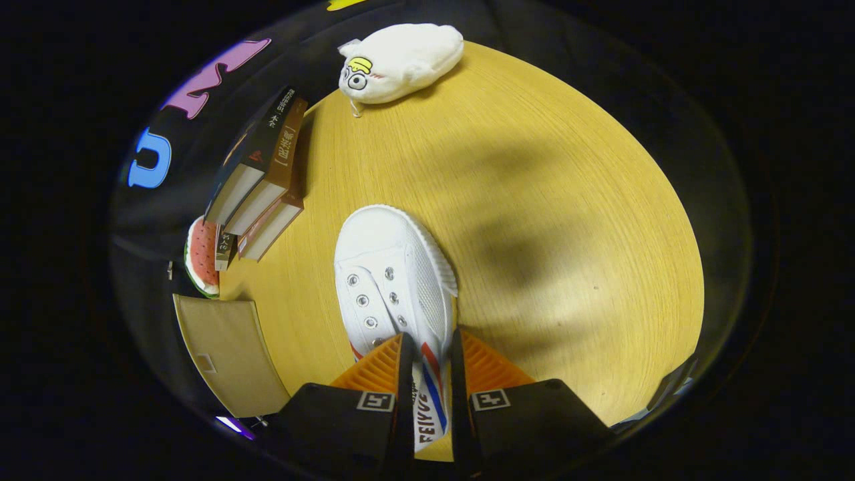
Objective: Open the storage box then place both shoes into the box .Put the left shoe in first, then the right shoe, with the right side of both shoes facing outward in a uniform manner.
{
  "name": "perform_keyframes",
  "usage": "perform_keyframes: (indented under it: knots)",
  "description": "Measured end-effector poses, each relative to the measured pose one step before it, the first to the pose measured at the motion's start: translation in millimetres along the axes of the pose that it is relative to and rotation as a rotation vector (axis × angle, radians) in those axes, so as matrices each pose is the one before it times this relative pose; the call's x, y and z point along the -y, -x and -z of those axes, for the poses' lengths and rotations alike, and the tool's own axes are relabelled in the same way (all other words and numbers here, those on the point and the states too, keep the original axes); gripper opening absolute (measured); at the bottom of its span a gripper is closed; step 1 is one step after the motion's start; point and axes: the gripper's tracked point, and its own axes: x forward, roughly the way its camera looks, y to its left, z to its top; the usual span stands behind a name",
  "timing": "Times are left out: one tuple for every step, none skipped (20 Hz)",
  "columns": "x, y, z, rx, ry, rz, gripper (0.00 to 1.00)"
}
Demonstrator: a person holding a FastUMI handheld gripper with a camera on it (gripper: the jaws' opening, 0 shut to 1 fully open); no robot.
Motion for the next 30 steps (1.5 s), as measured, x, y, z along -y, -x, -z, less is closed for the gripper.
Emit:
perform_keyframes:
  knots:
    - [0.09, 0.41, 1.42, -0.00155, -0.02416, -0.02105, 0.25]
    - [-1.15, -1.93, 0.85, -0.00825, -0.01704, -0.0224, 0.15]
    - [-0.52, 1.33, 0.35, 0.00025, -0.03422, -0.01604, 0.14]
    - [-1.76, 1.35, 3.68, -0.01119, -0.02689, -0.01888, 0.11]
    - [-1.54, 2.49, 1.89, 0.00074, -0.03567, -0.01677, 0.11]
    - [-1.5, 2.24, 3.17, -0.00886, -0.03296, -0.01148, 0.11]
    - [-1.08, 3.96, 3.59, -0.00242, -0.01856, -0.01057, 0.1]
    - [-1.97, 2.68, 2.96, 0.00351, 0.00787, -0.00072, 0.11]
    - [-0.76, 3.02, 0.47, 0.00901, 0.01837, 0.00429, 0.1]
    - [-4.29, 4.44, 1.58, 0.00582, 0.02142, 0.0058, 0.1]
    - [-5.86, 6.54, 2.18, 0.00505, 0.02336, 0.00052, 0.11]
    - [-6.78, 7.21, 1.89, 0.00758, 0.02602, -0.00262, 0.1]
    - [-8.46, 6.37, 0.4, 0.00867, 0.02492, -0.00051, 0.1]
    - [-9.53, 5.93, -0.3, 0.01045, 0.02393, -0.00019, 0.1]
    - [-10.95, 5.16, -0.37, 0.01, 0.02124, -0.0028, 0.1]
    - [-11.98, 5.37, -0.08, 0.01211, 0.01669, -0.00366, 0.1]
    - [-12.53, 5.29, -0.16, 0.00833, 0.01413, -0.0056, 0.1]
    - [-12.59, 6.8, 1.32, 0.00786, 0.00963, -0.00599, 0.1]
    - [-12.9, 6.34, 0.4, 0.00723, 0.00784, -0.00689, 0.1]
    - [-14.26, 7.3, 0.78, 0.0107, 0.00506, -0.00755, 0.1]
    - [-14.61, 6.42, 1.42, 0.00896, 0.00504, -0.01062, 0.1]
    - [-15.76, 6.46, 1.33, 0.0134, -0.00036, -0.01143, 0.1]
    - [-16.92, 5.48, 1.84, 0.01092, -0.00199, -0.01421, 0.1]
    - [-17.93, 4.56, 1.29, 0.0105, -0.00559, -0.01748, 0.1]
    - [-17.62, 2.78, 3.36, 0.00796, -0.00935, -0.02118, 0.1]
    - [-18.13, 2.61, 3.83, 0.00317, -0.01543, -0.02059, 0.1]
    - [-17.68, 1.33, 4.48, 0.00309, -0.01201, -0.01732, 0.1]
    - [-16.28, -1.29, 4.79, 0.0047, -0.00424, -0.01448, 0.1]
    - [-15.41, -3.36, 5.42, 0.00505, 0.0025, -0.01116, 0.1]
    - [-14.21, -3.21, 6.03, 0.00214, 0.00793, -0.0075, 0.1]
